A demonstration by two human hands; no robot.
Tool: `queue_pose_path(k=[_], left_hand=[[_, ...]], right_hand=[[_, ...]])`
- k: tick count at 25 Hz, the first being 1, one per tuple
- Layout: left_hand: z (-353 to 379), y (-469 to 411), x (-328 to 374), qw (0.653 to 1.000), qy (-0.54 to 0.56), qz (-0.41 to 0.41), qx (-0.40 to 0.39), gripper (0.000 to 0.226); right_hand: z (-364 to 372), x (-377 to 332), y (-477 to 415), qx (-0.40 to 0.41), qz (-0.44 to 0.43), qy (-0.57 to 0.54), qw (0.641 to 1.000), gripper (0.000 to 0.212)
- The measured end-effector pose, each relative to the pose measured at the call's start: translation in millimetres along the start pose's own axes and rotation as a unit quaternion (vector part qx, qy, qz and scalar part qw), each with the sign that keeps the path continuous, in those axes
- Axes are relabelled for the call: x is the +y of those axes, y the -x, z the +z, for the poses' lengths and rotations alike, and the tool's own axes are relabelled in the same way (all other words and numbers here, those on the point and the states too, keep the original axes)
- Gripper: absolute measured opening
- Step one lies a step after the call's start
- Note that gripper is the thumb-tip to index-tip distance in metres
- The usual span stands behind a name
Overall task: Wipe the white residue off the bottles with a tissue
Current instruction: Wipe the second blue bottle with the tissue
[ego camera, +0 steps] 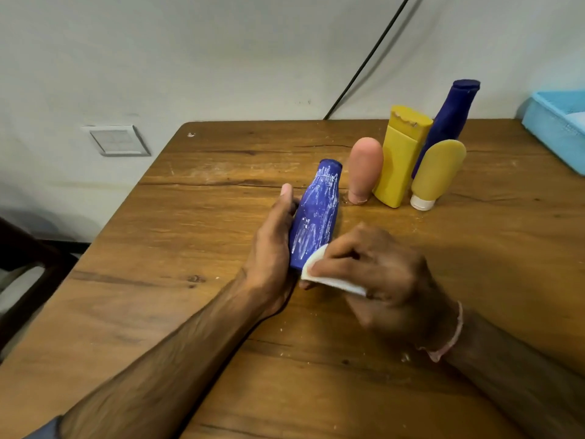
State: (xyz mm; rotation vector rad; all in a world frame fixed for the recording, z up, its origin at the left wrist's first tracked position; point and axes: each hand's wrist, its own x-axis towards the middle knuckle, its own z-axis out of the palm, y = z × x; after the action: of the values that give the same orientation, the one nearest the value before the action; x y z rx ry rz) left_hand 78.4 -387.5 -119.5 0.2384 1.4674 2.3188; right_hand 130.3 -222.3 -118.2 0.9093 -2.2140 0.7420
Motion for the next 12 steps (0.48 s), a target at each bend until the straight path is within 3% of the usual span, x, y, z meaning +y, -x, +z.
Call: queue_pose_path(k=[3,7,10,12], left_hand=[[0.9,4.2,-0.9,0.999,-0.026,-0.019,-0.04,0.062],[-0.2,6.1,0.0,0.997,-0.019,-0.043,-0.066,0.072],[-0.6,7.8,-1.1,0.993,-0.026,-0.057,-0.1,0.066],[0.0,8.8,-1.1,0.993,-0.018,-0.048,-0.106,0.065]], right_hand=[[-7.1,8.3,-1.0,0.024,0.031,0.02,0.999,0.019],[-12.2,4.0,4.9,-0.025,-0.024,0.016,0.999,0.024],[-20.9,12.8,4.8,0.004,0.024,0.037,0.999,0.02],[-21.5,10.3,8.1,-0.024,-0.014,0.031,0.999,0.022]])
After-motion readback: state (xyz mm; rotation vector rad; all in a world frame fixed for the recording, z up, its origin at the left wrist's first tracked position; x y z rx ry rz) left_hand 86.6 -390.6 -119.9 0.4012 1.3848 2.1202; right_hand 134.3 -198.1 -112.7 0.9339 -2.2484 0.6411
